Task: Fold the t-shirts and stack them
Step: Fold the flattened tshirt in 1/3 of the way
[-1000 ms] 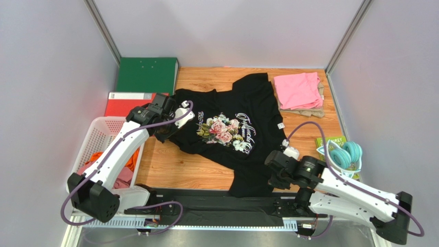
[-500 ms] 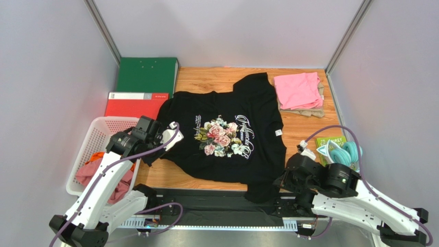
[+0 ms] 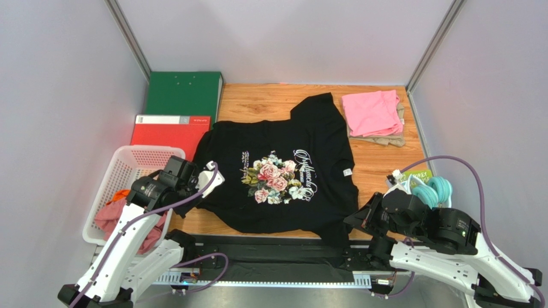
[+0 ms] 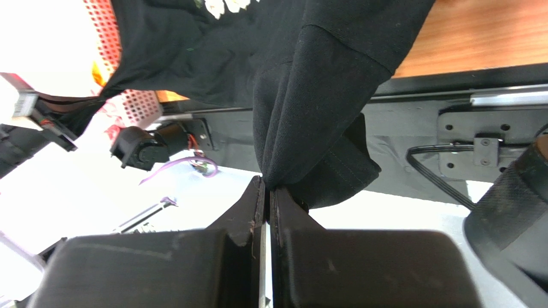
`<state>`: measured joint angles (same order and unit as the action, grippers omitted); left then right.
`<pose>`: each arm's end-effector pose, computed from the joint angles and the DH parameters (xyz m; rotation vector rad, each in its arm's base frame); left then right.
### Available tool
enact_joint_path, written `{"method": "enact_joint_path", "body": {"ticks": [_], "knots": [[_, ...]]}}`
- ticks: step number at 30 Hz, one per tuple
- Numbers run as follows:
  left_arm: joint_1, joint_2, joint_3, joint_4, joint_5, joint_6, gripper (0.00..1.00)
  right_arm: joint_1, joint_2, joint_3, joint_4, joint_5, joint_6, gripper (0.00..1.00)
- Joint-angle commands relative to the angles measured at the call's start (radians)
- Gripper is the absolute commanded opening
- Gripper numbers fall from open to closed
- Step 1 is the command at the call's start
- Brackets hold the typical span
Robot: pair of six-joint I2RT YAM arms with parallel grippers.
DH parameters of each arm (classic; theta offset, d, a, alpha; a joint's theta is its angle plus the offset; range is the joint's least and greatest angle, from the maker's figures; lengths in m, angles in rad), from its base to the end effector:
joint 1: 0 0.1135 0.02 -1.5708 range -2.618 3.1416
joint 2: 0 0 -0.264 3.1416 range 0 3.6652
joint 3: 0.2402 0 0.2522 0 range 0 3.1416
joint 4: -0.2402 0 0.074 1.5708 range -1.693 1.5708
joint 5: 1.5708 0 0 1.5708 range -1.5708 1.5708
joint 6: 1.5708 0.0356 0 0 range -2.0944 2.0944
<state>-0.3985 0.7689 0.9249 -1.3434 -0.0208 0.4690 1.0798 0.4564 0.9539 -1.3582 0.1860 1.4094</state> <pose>0.0961 -0.0396 0.2928 1.1544 2.5056 0.0475 0.0250 0.0328 0.3168 0.5190 2.5686 0.8415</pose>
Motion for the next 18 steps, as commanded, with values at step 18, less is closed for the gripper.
{"method": "enact_joint_path", "body": {"ticks": [18], "knots": [[0.121,0.578,0.281,0.2,-0.021,0.091,0.06,-0.009,0.257,0.215,-0.243,0.46,-0.039,0.1]]}}
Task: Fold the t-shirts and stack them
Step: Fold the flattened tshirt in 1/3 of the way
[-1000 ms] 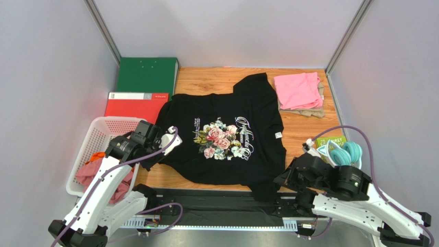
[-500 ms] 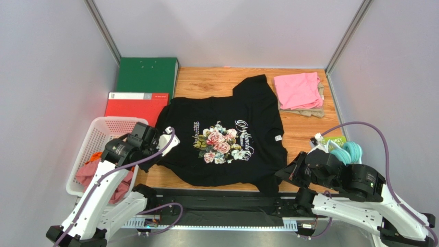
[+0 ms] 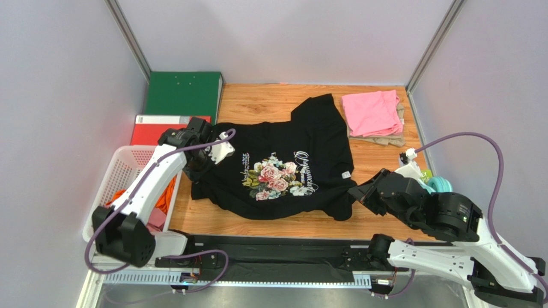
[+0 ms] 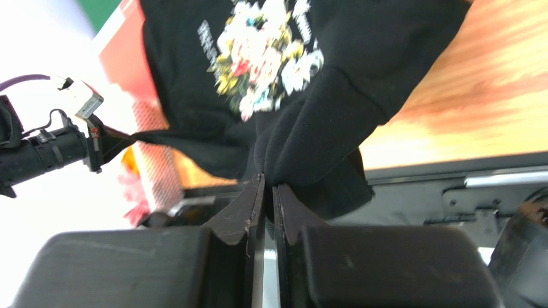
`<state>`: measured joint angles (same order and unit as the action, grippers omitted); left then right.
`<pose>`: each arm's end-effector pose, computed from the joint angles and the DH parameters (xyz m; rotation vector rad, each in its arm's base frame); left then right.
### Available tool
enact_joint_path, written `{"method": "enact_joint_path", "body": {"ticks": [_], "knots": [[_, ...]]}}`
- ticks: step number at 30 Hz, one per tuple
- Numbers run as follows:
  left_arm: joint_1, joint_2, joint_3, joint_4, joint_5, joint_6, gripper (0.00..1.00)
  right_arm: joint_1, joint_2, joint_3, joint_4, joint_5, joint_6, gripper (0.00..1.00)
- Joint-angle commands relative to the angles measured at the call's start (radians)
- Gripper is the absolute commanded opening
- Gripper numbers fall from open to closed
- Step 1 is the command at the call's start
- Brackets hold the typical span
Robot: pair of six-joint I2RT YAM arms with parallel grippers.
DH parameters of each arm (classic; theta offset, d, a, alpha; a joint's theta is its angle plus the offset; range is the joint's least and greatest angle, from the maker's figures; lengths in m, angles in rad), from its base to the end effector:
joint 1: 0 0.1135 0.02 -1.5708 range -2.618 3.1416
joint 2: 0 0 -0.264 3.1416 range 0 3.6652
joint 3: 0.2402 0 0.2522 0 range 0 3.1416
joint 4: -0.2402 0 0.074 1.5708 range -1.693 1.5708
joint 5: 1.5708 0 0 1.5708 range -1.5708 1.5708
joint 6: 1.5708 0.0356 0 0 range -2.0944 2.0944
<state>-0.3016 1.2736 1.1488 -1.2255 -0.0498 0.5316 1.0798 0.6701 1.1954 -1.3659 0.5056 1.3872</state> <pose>0.2079 -0.0628 0.2881 1.1768 2.6792 0.1096 0.0459 0.0492 0.3739 0.5916 2.2964 0.6495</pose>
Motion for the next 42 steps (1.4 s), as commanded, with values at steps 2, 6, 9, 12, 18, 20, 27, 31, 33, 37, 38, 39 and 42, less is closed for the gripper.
{"method": "enact_joint_path", "body": {"ticks": [2,6,9,12,18,20,27,31,33,37,38,39,42], "knots": [[0.042,0.119,0.092,0.092,0.016,0.024,0.06,-0.052,0.075,-0.058,-0.137,0.116,-0.116,0.08],[0.065,0.147,0.117,0.109,0.019,0.025,0.05,-0.378,0.135,-0.178,0.112,-0.192,-0.376,0.0],[0.081,0.139,0.106,0.13,0.013,0.03,0.05,-0.509,0.177,-0.209,0.223,-0.245,-0.506,0.0],[0.101,0.125,0.083,0.158,0.024,0.03,0.05,-0.637,0.249,-0.166,0.28,-0.323,-0.611,0.0],[0.128,0.116,0.002,0.198,0.045,0.031,0.05,-0.785,0.374,-0.109,0.379,-0.429,-0.689,0.0],[0.131,0.104,-0.049,0.222,0.038,0.036,0.06,-0.81,0.419,-0.118,0.431,-0.456,-0.697,0.0],[0.147,0.16,-0.084,0.331,0.002,0.039,0.06,-0.84,0.609,-0.123,0.586,-0.556,-0.709,0.0],[0.157,0.246,-0.017,0.376,-0.024,0.015,0.08,-0.856,0.739,-0.071,0.642,-0.521,-0.731,0.0],[0.162,0.297,0.031,0.422,-0.076,-0.002,0.13,-0.877,0.784,-0.048,0.654,-0.515,-0.741,0.0],[0.18,0.34,0.115,0.451,-0.123,-0.062,0.34,-0.896,0.909,0.016,0.676,-0.507,-0.767,0.0],[0.18,0.337,0.129,0.446,-0.128,-0.067,0.5,-0.897,0.933,0.05,0.673,-0.475,-0.775,0.06],[0.18,0.317,0.127,0.446,-0.128,-0.07,0.57,-0.897,0.972,0.064,0.668,-0.467,-0.784,0.14],[0.18,0.235,0.101,0.4,-0.105,-0.071,0.82,-0.897,1.032,0.111,0.643,-0.44,-0.807,0.51]]}}
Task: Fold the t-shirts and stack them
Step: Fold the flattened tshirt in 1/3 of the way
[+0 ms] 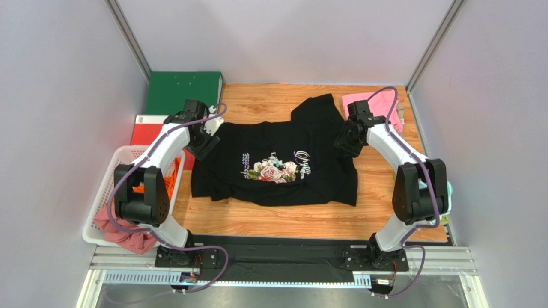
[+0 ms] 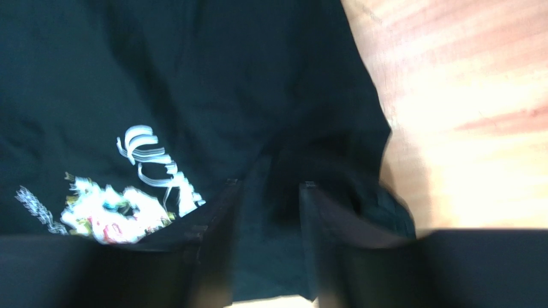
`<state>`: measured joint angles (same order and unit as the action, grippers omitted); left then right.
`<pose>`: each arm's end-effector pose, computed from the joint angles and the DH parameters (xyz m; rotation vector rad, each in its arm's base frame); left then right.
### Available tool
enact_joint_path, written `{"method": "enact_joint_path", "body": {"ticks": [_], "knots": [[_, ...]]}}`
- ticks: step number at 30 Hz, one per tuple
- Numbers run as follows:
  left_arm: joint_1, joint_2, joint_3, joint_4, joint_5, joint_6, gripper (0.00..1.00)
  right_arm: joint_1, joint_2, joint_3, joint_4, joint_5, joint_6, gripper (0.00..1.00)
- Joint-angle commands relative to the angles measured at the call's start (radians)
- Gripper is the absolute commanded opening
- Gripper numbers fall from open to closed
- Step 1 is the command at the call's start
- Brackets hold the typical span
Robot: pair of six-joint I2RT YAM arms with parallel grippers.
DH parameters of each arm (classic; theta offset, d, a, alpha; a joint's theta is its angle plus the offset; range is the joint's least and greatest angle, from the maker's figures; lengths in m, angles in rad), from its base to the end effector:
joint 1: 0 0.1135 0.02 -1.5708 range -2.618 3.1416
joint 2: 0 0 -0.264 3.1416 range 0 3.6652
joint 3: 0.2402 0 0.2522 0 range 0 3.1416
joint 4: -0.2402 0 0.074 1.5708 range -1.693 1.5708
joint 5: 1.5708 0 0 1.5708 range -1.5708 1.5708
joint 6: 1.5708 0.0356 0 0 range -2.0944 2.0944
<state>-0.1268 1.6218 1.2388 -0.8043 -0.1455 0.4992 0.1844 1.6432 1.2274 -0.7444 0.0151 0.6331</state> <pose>0.3220 -0.0358 0.2400 0.8175 2.6536 0.2986 0.3257 0.0602 0.2323 0.6163 2.6814 0.2086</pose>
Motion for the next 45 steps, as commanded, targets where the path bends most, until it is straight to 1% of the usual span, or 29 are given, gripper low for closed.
{"method": "enact_joint_path", "body": {"ticks": [1,2,3,5,6,7,8,9,10,11,12,14,17,19,20,23,24,28,29,33,36,37,38,39,40,41,42,44,45], "knots": [[0.004,-0.146,-0.018,-0.033,0.004,-0.037,0.83,-0.002,0.066,0.087,0.01,0.06,-0.065,0.54],[0.004,-0.18,-0.034,-0.071,0.058,-0.039,0.85,-0.002,0.07,0.095,0.005,0.087,-0.073,0.58],[-0.003,-0.253,-0.051,-0.093,0.093,-0.042,0.85,-0.003,0.07,0.096,-0.004,0.109,-0.079,0.61],[-0.034,-0.322,-0.094,-0.172,0.179,-0.059,0.85,-0.002,0.07,0.11,-0.019,0.182,-0.093,0.69],[-0.089,-0.377,-0.113,-0.193,0.191,-0.068,0.85,-0.002,0.067,0.124,-0.029,0.193,-0.095,0.7],[-0.121,-0.398,-0.149,-0.208,0.196,-0.077,0.85,-0.003,0.061,0.13,-0.041,0.197,-0.09,0.7],[-0.154,-0.43,-0.171,-0.228,0.201,-0.105,0.85,0.003,0.053,0.13,-0.042,0.162,-0.089,0.69],[-0.213,-0.441,-0.189,-0.234,0.204,-0.117,0.85,0.007,0.025,0.117,-0.042,0.139,-0.084,0.68],[-0.232,-0.45,-0.228,-0.231,0.207,-0.129,0.84,0.016,0.008,0.107,-0.042,0.084,-0.078,0.67],[-0.243,-0.456,-0.245,-0.23,0.23,-0.139,0.83,0.044,-0.011,0.098,-0.046,0.06,-0.076,0.66],[-0.261,-0.454,-0.263,-0.22,0.212,-0.136,0.83,0.064,-0.052,0.066,-0.044,0.046,-0.075,0.65],[-0.261,-0.435,-0.306,-0.196,0.192,-0.133,0.82,0.128,-0.092,0.025,-0.042,0.028,-0.062,0.62],[-0.261,-0.399,-0.308,-0.173,0.167,-0.111,0.81,0.194,-0.14,-0.057,-0.036,0.005,-0.043,0.61],[-0.261,-0.384,-0.312,-0.127,0.149,-0.085,0.8,0.223,-0.154,-0.113,-0.033,0.011,-0.036,0.61],[-0.261,-0.364,-0.317,-0.107,0.102,-0.076,0.8,0.243,-0.161,-0.133,-0.03,0.02,-0.03,0.61],[-0.261,-0.294,-0.317,-0.061,0.073,-0.056,0.8,0.251,-0.151,-0.2,0.014,0.0,-0.004,0.6],[-0.261,-0.274,-0.318,-0.047,0.063,-0.053,0.8,0.254,-0.142,-0.204,0.029,-0.038,0.0,0.6],[-0.24,-0.176,-0.311,0.039,0.026,-0.033,0.79,0.274,-0.092,-0.206,0.051,-0.072,0.007,0.58],[-0.22,-0.139,-0.302,0.045,0.03,-0.031,0.79,0.277,-0.07,-0.2,0.057,-0.079,0.007,0.57],[-0.18,-0.076,-0.265,0.047,0.055,-0.028,0.77,0.302,-0.031,-0.18,0.071,-0.084,0.005,0.57],[-0.172,-0.05,-0.28,0.079,0.046,-0.011,0.76,0.305,0.012,-0.181,0.095,-0.083,-0.001,0.52],[-0.171,-0.027,-0.282,0.095,0.04,-0.01,0.74,0.302,0.026,-0.181,0.102,-0.081,-0.001,0.47],[-0.165,-0.013,-0.28,0.1,0.037,-0.008,0.72,0.303,0.056,-0.181,0.109,-0.081,-0.001,0.45],[-0.162,0.001,-0.271,0.1,0.037,-0.011,0.64,0.303,0.072,-0.18,0.118,-0.083,0.0,0.43],[-0.157,0.022,-0.263,0.099,0.047,-0.014,0.58,0.302,0.085,-0.181,0.125,-0.083,0.002,0.42],[-0.154,0.026,-0.259,0.096,0.053,-0.016,0.51,0.3,0.108,-0.181,0.14,-0.083,0.007,0.42],[-0.154,0.027,-0.256,0.094,0.058,-0.017,0.36,0.299,0.118,-0.184,0.149,-0.083,0.008,0.42],[-0.154,0.021,-0.253,0.091,0.069,-0.017,0.24,0.288,0.145,-0.187,0.168,-0.075,0.01,0.41],[-0.154,0.016,-0.249,0.08,0.072,-0.017,0.16,0.282,0.156,-0.189,0.174,-0.076,0.008,0.4]]}}
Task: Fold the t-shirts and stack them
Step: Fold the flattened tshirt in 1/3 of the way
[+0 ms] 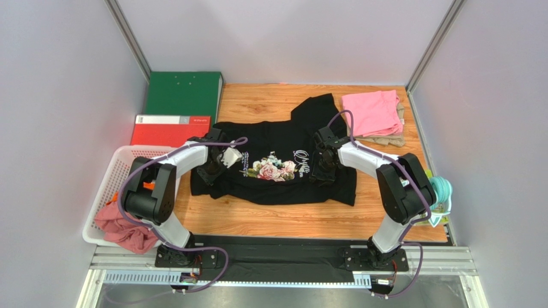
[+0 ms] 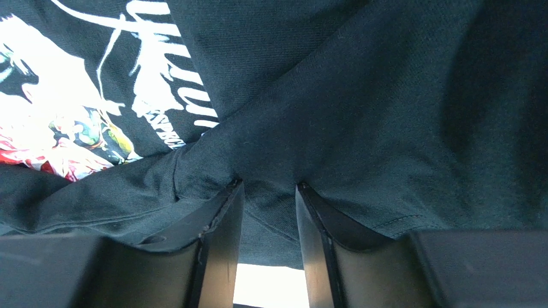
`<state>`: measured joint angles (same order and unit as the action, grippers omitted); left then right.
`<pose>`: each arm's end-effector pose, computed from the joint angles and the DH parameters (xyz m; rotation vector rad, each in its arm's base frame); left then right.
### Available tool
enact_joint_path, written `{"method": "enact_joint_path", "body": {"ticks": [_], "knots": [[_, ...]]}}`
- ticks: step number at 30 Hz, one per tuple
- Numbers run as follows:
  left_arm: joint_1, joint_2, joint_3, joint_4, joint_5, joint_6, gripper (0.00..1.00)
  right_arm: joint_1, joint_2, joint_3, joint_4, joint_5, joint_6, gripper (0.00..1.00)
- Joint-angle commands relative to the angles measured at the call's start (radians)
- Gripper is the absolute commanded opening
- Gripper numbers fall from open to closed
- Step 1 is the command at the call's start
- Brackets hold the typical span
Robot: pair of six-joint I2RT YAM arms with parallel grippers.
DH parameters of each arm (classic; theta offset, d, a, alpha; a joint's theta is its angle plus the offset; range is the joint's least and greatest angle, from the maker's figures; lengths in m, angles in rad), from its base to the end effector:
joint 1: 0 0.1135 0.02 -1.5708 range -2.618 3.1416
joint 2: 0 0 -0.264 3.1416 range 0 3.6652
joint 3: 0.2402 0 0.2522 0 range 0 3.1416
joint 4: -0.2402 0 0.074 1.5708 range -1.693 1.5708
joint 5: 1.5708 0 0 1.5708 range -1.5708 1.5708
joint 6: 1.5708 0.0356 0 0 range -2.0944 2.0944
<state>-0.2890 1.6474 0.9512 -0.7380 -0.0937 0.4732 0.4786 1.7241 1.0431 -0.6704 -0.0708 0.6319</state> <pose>0.2708 -0.0770 0.1572 1.1106 2.7977 0.1595 0.2760 0.1460 0.1599 0.2167 2.9731 0.2628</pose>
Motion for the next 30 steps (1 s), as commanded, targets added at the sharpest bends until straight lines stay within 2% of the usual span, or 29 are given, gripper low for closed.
{"method": "enact_joint_path", "body": {"ticks": [1,2,4,5,11,21,30], "knots": [[0.008,-0.024,0.041,0.006,0.023,0.007,0.15,-0.021,0.092,-0.003,0.103,0.002,0.006,0.4],[0.008,-0.035,0.044,-0.003,0.028,0.005,0.15,-0.026,0.1,-0.003,0.107,0.0,0.003,0.4],[0.008,-0.084,0.044,-0.038,0.051,0.001,0.3,-0.031,0.109,-0.005,0.112,-0.001,0.0,0.39],[0.008,-0.104,0.043,-0.066,0.061,-0.001,0.43,-0.031,0.111,-0.005,0.117,-0.001,0.0,0.39],[0.008,-0.228,0.037,-0.145,0.143,-0.016,0.64,-0.032,0.135,-0.003,0.129,-0.007,-0.003,0.39],[-0.027,-0.147,0.043,-0.141,0.155,-0.018,0.67,-0.04,0.135,-0.015,0.134,-0.003,0.003,0.39],[-0.039,-0.103,0.037,-0.135,0.123,-0.019,0.63,-0.054,0.111,-0.028,0.134,-0.009,0.0,0.39]]}}
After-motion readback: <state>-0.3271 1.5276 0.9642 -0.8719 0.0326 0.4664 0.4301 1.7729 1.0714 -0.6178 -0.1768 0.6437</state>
